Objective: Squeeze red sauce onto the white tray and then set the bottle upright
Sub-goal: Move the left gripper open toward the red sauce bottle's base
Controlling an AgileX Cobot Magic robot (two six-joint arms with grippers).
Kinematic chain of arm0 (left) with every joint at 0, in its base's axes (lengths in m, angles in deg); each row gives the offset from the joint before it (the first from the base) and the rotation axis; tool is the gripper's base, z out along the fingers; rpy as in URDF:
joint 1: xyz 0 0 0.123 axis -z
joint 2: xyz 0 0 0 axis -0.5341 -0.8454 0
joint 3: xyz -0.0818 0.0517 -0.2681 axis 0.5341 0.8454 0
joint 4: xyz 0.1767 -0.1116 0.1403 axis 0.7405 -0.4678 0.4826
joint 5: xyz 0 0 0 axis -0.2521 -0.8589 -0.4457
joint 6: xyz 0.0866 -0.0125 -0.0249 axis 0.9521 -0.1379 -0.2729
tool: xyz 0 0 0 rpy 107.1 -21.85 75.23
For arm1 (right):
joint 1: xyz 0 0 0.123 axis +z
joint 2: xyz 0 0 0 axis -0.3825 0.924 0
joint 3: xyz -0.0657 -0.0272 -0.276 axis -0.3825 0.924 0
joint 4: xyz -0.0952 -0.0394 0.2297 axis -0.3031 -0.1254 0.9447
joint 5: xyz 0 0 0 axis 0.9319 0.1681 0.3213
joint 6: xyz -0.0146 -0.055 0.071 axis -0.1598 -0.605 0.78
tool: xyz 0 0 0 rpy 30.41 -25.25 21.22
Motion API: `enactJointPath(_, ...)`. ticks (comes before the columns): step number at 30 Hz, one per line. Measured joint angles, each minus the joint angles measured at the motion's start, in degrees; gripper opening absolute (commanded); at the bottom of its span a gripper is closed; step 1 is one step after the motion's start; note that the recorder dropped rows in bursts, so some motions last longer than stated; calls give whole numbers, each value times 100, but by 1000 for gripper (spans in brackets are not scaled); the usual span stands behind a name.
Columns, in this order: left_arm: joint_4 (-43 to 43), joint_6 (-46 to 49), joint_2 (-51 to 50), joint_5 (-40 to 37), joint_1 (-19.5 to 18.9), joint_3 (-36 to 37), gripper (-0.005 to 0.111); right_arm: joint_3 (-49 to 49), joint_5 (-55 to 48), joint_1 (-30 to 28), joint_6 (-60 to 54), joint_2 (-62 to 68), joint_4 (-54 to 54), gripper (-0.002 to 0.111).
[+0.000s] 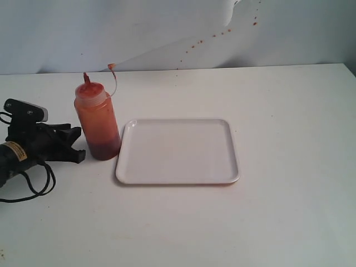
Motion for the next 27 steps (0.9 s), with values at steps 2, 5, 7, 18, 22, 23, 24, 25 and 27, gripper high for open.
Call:
enactJointPath(2,-63,9,0,0,1,0,86,0,0,0,0,0,0,0)
enactJointPath(5,-205,9,0,42,-12,0,104,0,0,0,0,0,0,0)
enactJointPath(7,-217,9,0,181,-12,0,104,0,0,0,0,0,0,0)
enactJointPath(18,-207,28,0,304,-12,0,104,0,0,0,0,0,0,0)
enactJointPath(22,-194,257,0,-395,-12,0,104,0,0,0,0,0,0,0)
enactJointPath(23,-194,329,0,-573,-12,0,104,0,0,0,0,0,0,0)
enactJointPath(24,-194,357,0,-727,-12,0,104,0,0,0,0,0,0,0)
enactJointPath(25,-184,379,0,-846,-12,0,104,0,0,0,0,0,0,0)
enactJointPath(27,-107,404,0,-1103,-12,0,104,0,0,0,0,0,0,0)
